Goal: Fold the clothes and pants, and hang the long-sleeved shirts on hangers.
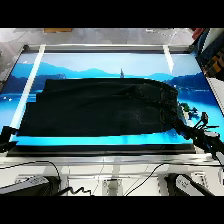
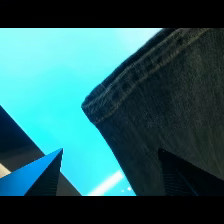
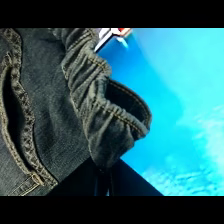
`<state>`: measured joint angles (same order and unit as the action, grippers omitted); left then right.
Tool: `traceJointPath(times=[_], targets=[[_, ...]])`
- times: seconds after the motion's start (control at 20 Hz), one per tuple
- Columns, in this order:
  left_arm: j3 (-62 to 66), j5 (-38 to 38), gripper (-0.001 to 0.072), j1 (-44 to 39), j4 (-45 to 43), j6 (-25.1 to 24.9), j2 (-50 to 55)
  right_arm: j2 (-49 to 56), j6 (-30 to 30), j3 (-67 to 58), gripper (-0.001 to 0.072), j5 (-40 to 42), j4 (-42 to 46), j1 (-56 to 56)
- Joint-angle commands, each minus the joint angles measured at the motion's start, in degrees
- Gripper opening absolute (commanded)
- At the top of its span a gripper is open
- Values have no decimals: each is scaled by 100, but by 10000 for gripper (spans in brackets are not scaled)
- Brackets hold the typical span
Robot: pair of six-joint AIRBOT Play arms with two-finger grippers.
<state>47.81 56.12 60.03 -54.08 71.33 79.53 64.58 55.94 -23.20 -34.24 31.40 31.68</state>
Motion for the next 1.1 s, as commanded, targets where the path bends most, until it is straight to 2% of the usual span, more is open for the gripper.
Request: traceJointPath(times=[0.0, 0.05, 0.2, 0.25, 0.3, 0.4, 0.5, 0.55, 0.75, 0.85, 1.05], targets=[[-2, -120, 627, -55, 444, -420, 544, -7, -13, -2, 33, -273, 44, -4], [-2, -122, 588, -103, 658, -562, 688, -17, -13, -2, 33, -345, 92, -4], [-2, -195, 310, -201, 1491, -1202, 903, -249, 55, -17, 32, -415, 400, -4], [0, -236, 192, -219, 1698, -1384, 894, -372, 219, -76, 31, -490, 647, 13], [0, -225, 31, -219, 1886, -1587, 866, -501, 505, -175, 32, -555, 1036, 13], [2, -192, 34, -219, 2002, -1829, 719, -839, 1484, -481, 31, -763, 2345, 13], [2, -168, 34, -210, 1904, -1825, 518, -1233, 2511, -817, 31, -1176, 3818, 13], [0, -87, 34, -214, 1808, -1825, 415, -1434, 2835, -986, 31, -1504, 4395, 13], [-2, 468, 34, -219, 1152, -1821, -46, -2184, 3106, -1399, 31, -2658, 5582, 13], [-2, 501, 33, -216, 835, -1749, -308, -2465, 3189, -1405, 31, -3106, 5945, 13], [-2, 501, 33, -219, 769, -1646, -721, -2719, 3274, -1405, 31, -3904, 6594, 13]])
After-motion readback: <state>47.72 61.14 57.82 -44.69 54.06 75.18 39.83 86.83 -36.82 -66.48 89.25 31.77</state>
